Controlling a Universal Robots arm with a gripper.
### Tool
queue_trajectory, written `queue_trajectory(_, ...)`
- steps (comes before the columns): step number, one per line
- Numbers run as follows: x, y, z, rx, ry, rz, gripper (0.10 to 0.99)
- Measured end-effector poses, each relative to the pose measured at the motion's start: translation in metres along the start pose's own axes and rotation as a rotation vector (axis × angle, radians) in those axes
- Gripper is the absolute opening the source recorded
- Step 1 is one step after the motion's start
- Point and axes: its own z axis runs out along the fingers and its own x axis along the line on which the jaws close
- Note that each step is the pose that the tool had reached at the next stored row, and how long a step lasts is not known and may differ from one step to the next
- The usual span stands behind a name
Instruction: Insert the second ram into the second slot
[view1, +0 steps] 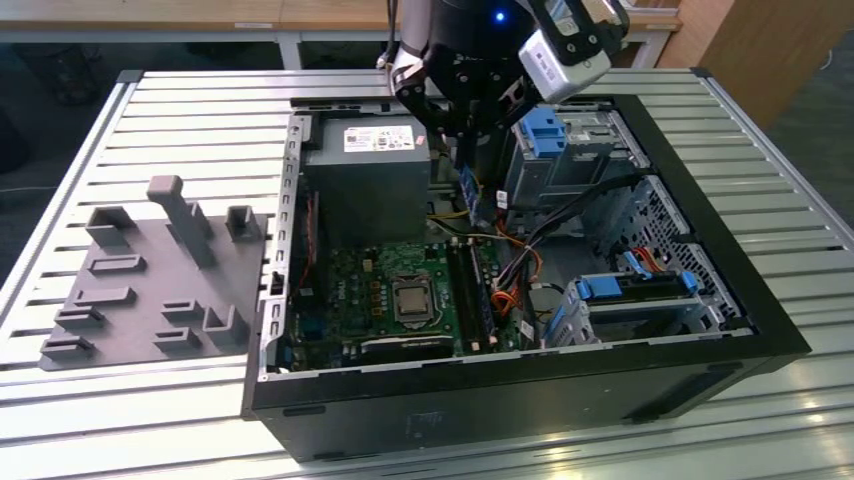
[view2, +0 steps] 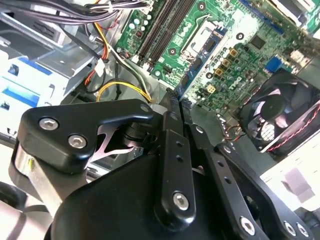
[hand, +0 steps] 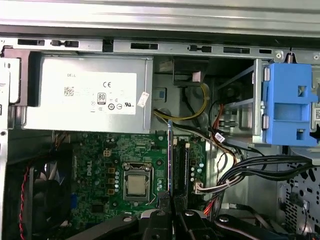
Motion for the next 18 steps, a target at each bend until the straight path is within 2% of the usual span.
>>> queue_trajectory(4, 0.0000, -0.0008, 0.0002, 0.000, -0.0003, 0.027, 0.137)
queue_trajectory(8, 0.0001, -0.0035, 0.0018, 0.000, -0.0004, 0.031, 0.137)
queue_trajectory(18, 0.0001, -0.0047, 0.0061, 0.001, -0.0004, 0.031, 0.137)
